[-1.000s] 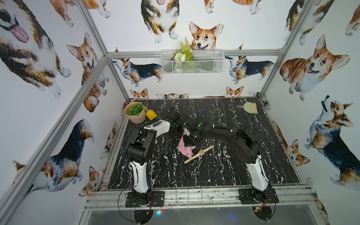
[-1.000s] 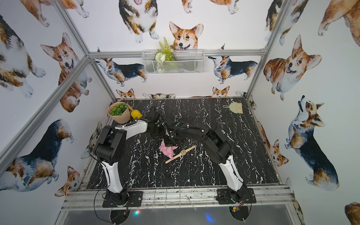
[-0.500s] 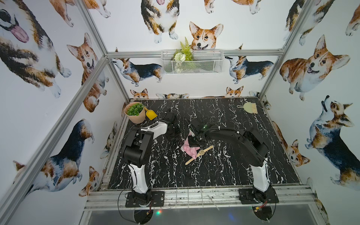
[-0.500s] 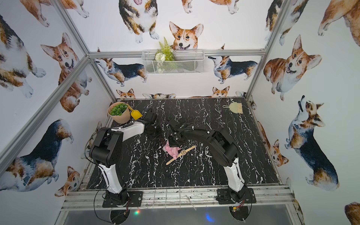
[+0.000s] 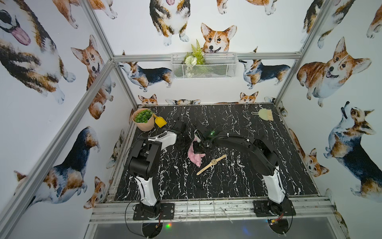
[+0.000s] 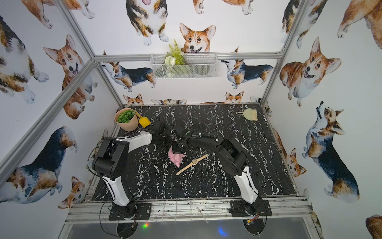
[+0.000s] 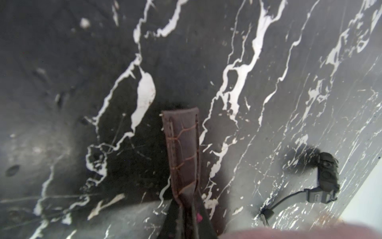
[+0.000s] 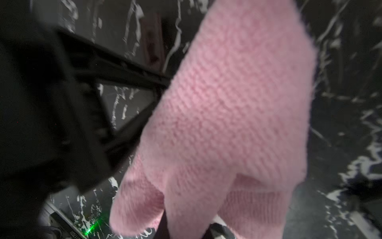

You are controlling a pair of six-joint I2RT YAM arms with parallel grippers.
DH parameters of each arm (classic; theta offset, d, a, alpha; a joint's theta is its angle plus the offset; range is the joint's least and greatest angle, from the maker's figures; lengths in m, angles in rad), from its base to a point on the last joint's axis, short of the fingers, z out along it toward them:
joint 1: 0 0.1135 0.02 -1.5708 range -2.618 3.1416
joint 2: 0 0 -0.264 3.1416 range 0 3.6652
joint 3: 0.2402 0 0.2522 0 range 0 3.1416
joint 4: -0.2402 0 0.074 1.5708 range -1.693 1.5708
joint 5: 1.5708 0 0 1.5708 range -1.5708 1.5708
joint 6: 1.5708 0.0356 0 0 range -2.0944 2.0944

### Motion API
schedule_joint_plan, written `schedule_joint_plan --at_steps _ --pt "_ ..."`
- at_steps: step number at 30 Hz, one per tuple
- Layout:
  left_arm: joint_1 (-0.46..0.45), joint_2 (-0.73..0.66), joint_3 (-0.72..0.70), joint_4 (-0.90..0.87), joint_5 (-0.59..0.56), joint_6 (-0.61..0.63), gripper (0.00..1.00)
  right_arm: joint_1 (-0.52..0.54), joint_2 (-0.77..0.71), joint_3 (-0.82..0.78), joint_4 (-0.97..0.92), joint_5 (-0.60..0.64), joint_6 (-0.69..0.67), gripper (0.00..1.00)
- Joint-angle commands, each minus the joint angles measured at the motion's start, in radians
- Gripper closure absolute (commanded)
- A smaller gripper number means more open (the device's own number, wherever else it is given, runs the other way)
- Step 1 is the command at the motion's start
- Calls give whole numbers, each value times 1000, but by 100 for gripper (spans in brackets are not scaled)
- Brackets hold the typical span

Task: Wipe the watch dial
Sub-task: Wipe the dirt from the watch dial.

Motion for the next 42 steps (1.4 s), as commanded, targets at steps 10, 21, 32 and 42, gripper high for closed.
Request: schedule_joint_plan --at_steps 10,21,32,42 --pt "2 37 -4 -181 -53 -43 100 34 27 -61 -8 -4 5 100" --pt "4 55 11 -164 -47 -47 100 34 -99 -177 -34 62 -97 100" --pt "-1 29 -5 -168 -41 -65 100 34 -95 -9 -12 30 -116 99" --pt "0 0 -21 -173 -33 -76 100 36 21 -75 67 -52 -70 99"
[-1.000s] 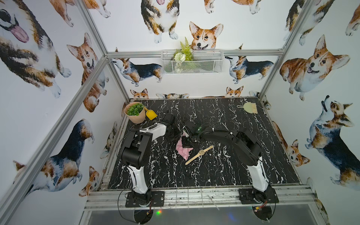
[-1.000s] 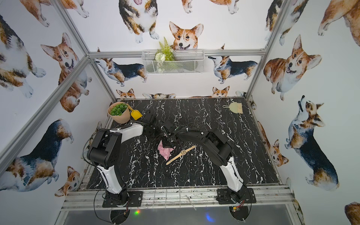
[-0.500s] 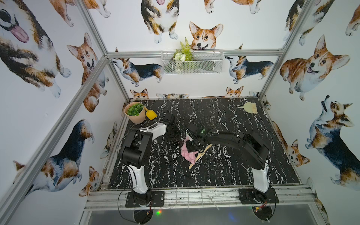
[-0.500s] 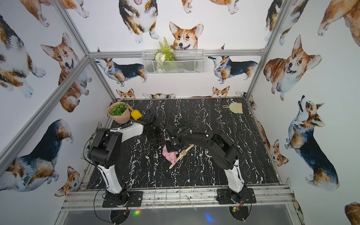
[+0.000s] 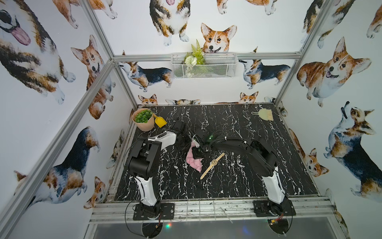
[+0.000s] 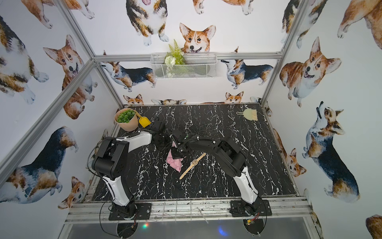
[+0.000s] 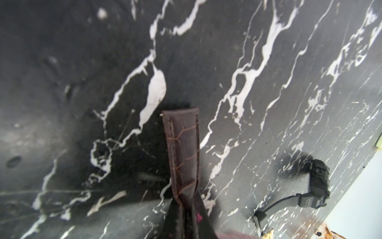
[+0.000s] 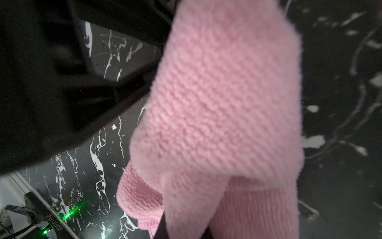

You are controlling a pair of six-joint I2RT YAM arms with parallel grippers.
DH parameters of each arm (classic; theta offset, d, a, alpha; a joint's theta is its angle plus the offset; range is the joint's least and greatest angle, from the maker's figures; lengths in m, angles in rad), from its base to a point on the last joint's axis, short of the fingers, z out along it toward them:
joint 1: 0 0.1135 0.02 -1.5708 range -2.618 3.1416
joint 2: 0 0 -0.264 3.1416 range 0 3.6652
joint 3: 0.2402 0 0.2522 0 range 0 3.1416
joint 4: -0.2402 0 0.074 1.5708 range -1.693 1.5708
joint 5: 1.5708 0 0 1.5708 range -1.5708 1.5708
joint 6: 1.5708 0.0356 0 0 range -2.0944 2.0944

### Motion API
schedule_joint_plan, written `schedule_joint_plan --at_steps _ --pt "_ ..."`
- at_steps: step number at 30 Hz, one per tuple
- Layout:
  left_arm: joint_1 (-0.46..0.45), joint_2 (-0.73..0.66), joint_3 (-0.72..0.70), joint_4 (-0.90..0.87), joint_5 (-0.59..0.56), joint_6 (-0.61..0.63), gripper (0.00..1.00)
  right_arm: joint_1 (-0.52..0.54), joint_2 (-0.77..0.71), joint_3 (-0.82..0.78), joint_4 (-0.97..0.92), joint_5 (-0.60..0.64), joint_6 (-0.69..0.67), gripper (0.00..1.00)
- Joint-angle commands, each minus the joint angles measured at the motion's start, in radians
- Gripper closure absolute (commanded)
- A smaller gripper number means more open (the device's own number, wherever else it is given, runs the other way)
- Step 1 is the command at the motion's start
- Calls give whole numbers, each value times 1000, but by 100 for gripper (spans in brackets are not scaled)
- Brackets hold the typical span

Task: Wipe the watch dial
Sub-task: Wipe the dirt from the watch dial.

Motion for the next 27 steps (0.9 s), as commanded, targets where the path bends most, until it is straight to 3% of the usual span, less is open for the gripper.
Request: schedule_joint_plan --at_steps 1,12,27 --pt "-2 8 -19 -173 -44 -15 100 4 10 -37 5 -17 19 99" --pt "-2 23 -22 -167 -58 -14 100 -59 -129 -238 23 29 11 99" --pt "-10 14 -65 -128 -53 -66 100 -3 -109 -56 58 -3 4 99"
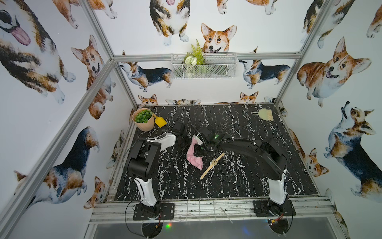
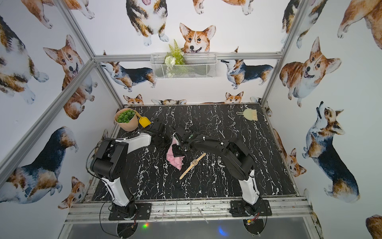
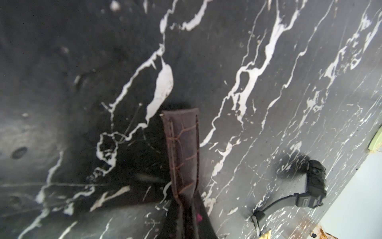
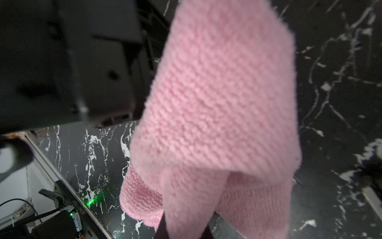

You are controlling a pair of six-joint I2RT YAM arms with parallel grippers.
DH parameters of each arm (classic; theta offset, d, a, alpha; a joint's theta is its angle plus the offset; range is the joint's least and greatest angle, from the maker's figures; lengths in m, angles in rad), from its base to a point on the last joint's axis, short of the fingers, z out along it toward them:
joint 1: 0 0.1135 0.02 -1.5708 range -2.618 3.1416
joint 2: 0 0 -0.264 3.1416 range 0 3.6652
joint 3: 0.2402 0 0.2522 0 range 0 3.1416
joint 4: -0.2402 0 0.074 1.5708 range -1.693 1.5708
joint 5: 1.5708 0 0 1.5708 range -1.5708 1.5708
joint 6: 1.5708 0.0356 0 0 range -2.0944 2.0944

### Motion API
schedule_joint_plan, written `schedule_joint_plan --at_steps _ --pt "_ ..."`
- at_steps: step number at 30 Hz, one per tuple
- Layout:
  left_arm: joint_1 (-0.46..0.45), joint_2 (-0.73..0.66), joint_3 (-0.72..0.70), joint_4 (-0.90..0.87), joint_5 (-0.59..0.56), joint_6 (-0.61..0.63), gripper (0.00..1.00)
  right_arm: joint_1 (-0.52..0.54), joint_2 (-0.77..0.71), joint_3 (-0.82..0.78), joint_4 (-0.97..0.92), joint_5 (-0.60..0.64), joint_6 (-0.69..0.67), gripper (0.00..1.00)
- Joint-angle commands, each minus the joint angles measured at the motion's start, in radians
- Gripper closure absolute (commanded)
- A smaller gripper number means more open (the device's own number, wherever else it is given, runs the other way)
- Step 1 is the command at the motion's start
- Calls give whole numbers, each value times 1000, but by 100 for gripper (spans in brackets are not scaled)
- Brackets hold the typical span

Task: Wipe the watch dial
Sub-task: Wipe the dirt from the watch dial.

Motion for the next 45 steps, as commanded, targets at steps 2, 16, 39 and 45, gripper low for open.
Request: schedule_joint_plan --at_steps 2,16,39,45 --pt "-9 22 -20 -176 -51 -34 100 -1 67 20 -1 -20 51 99" --pt "-10 2 -42 -164 -62 -67 100 -41 20 -156 -21 -34 14 99" --pt "-13 -21 -56 -157 -50 -74 100 -2 129 49 -63 -80 6 99" --pt "-12 -17 -54 -161 -54 -74 100 -9 93 -36 -56 -68 8 99"
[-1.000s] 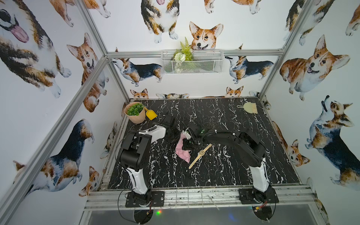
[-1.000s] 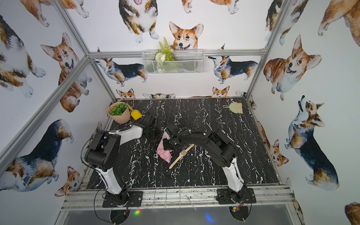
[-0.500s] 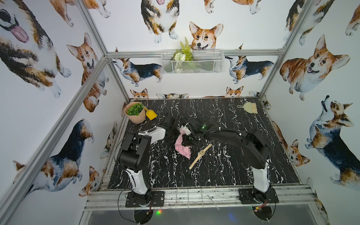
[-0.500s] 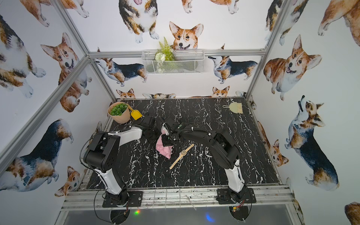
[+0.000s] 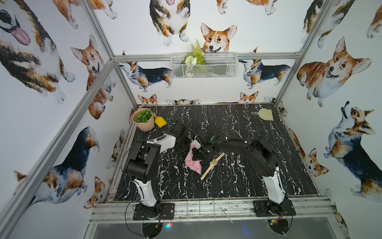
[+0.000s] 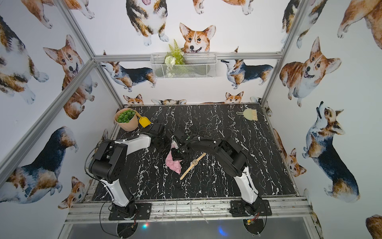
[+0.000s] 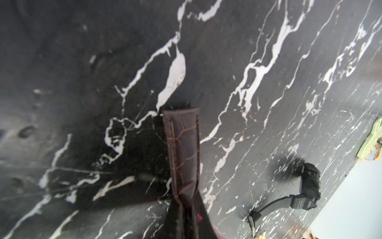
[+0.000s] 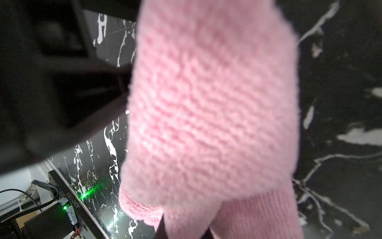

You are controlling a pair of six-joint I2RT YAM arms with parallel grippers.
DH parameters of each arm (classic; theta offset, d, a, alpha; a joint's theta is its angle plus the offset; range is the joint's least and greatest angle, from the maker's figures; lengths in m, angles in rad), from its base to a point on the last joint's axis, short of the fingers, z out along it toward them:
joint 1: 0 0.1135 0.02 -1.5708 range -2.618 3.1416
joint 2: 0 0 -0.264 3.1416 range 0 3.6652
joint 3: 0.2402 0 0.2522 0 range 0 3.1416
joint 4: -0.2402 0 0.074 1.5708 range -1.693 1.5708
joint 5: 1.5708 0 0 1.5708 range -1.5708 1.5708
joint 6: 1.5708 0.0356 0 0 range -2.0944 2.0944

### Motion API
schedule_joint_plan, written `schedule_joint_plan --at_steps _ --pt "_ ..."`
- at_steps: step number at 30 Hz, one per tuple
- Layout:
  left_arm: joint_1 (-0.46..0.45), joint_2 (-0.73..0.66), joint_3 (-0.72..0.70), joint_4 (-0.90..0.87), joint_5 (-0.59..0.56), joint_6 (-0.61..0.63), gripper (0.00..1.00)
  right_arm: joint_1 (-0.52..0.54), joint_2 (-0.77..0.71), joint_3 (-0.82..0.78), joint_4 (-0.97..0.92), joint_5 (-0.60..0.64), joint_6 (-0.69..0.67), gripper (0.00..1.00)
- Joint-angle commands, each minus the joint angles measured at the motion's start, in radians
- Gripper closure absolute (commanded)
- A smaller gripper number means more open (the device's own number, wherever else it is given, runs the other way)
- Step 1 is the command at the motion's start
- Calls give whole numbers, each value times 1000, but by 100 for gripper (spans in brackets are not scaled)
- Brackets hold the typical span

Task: Wipe the watch dial
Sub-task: Wipe the dirt from the watch dial.

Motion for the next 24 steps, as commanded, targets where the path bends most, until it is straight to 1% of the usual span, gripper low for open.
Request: schedule_joint_plan --at_steps 1,7,12,18,21,24 --pt "-4 18 -20 -190 -42 -12 100 -6 -20 -48 -66 32 19 99" --pt "-4 25 -29 -180 -42 -13 100 -36 -72 -123 -49 50 30 99" --pt "-4 28 -31 -176 -42 -13 100 -48 -110 -134 -48 61 28 99" --pt "-4 22 -32 -180 -44 -13 100 -36 -112 -37 -43 48 18 99" --pt "-5 22 -31 -182 -42 -13 100 -31 -73 23 -52 37 16 99" --pt "-7 22 -30 -184 -39 -14 100 -31 -23 50 -53 25 21 99"
